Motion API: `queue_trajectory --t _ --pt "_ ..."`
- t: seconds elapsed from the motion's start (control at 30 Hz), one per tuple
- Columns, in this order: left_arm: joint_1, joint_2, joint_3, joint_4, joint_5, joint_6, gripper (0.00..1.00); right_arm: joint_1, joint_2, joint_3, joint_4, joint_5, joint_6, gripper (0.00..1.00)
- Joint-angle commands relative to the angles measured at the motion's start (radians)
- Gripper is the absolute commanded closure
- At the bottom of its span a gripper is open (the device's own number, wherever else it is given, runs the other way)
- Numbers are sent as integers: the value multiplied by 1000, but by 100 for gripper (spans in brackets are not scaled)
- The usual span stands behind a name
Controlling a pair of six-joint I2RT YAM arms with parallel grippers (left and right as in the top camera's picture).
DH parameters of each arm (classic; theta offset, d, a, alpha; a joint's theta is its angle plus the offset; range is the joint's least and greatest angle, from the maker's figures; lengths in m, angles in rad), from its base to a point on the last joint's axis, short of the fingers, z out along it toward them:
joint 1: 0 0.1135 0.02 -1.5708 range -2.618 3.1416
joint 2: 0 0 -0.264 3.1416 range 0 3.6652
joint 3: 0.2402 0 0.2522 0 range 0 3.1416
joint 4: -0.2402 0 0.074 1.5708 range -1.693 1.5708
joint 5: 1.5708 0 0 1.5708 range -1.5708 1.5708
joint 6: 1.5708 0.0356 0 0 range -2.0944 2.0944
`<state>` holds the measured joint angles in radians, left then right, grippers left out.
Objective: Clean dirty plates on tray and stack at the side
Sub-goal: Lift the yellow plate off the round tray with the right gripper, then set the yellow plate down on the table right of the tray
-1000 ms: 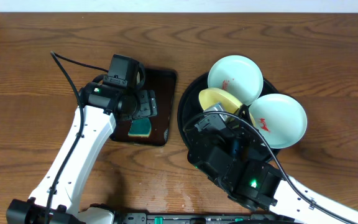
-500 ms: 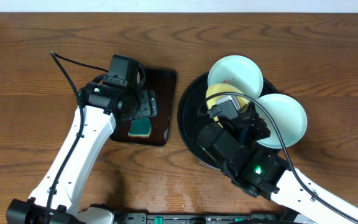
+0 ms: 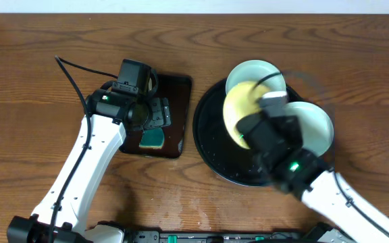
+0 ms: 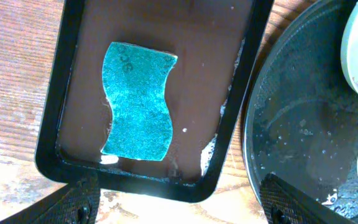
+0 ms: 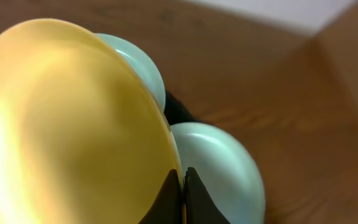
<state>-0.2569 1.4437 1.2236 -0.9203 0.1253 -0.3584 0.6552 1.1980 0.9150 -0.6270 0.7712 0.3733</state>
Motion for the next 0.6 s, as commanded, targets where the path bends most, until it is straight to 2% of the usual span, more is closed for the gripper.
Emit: queue_trajectory --t 0.0,0.17,0.23,0.37,0.57 --pt "3 1 19 -6 -2 10 17 -191 -58 19 21 -351 116 99" --pt "3 1 19 -6 -2 10 17 -626 -87 19 36 -793 100 99" --pt "3 1 19 -6 -2 10 17 -787 -71 19 35 -881 101 99" --pt "3 1 19 -6 -2 10 17 -1090 -11 19 43 -957 124 99" --pt "3 1 19 -6 -2 10 17 -1303 119 19 113 -929 128 99"
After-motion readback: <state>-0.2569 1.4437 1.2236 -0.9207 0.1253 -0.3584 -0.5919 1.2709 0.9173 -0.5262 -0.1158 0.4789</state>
